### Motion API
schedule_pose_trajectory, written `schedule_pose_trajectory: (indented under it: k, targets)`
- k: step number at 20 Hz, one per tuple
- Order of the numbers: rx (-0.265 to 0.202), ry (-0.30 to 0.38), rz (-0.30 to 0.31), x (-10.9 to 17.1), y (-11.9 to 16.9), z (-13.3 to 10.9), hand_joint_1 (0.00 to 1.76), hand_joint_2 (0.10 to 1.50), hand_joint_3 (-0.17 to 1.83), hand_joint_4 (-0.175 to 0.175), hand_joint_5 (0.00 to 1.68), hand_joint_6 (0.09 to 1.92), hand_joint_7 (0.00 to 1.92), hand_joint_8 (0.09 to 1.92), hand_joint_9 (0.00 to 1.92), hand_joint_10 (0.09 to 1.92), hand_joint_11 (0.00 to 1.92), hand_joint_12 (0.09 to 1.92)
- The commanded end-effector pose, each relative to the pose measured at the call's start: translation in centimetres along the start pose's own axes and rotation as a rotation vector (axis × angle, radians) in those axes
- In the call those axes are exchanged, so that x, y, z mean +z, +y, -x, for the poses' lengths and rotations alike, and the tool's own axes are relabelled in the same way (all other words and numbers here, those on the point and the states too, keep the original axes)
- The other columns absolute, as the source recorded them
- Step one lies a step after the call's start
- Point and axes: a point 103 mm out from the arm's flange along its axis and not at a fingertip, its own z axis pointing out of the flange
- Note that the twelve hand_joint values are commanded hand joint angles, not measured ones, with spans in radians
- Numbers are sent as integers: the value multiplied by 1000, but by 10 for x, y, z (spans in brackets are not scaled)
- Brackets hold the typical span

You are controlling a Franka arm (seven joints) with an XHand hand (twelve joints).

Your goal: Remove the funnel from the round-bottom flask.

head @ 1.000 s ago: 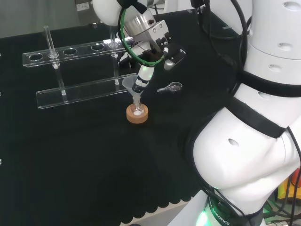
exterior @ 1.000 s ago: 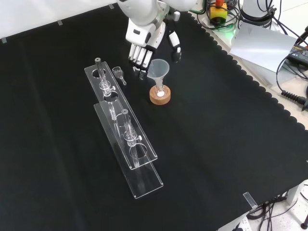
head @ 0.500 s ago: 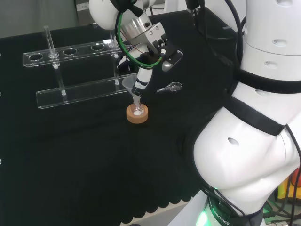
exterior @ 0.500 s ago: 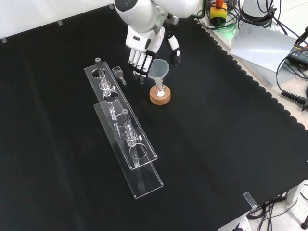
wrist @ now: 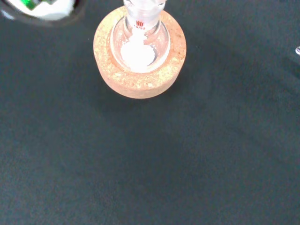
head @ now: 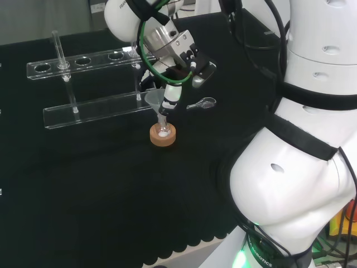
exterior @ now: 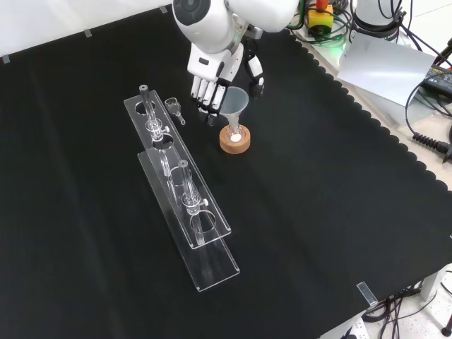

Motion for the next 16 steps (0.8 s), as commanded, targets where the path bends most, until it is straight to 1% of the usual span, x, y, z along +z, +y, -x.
schedule_pose_trajectory:
  k: [1, 4, 6, 9, 14, 16]
  targets:
    - [-6, -36, -3, 1, 3, -4, 787, 624, 568, 21, 286, 87, 33, 688, 333, 734, 390, 1450]
    - [-16, -37, 0, 2, 4, -5, 822, 617, 599, 25, 311, 87, 48, 689, 351, 720, 397, 1443]
    - [-25, -38, 6, 3, 4, -5, 851, 617, 611, 36, 334, 87, 51, 687, 362, 717, 401, 1440]
    - [-24, -39, 7, 3, 4, -5, 874, 608, 641, 46, 356, 87, 55, 676, 373, 706, 408, 1430]
    - [-23, -42, 7, 3, 3, -4, 889, 609, 665, 48, 388, 87, 76, 676, 394, 702, 415, 1425]
    - [-22, -49, 14, 3, 3, -3, 896, 612, 690, 46, 411, 87, 118, 666, 427, 678, 421, 1415]
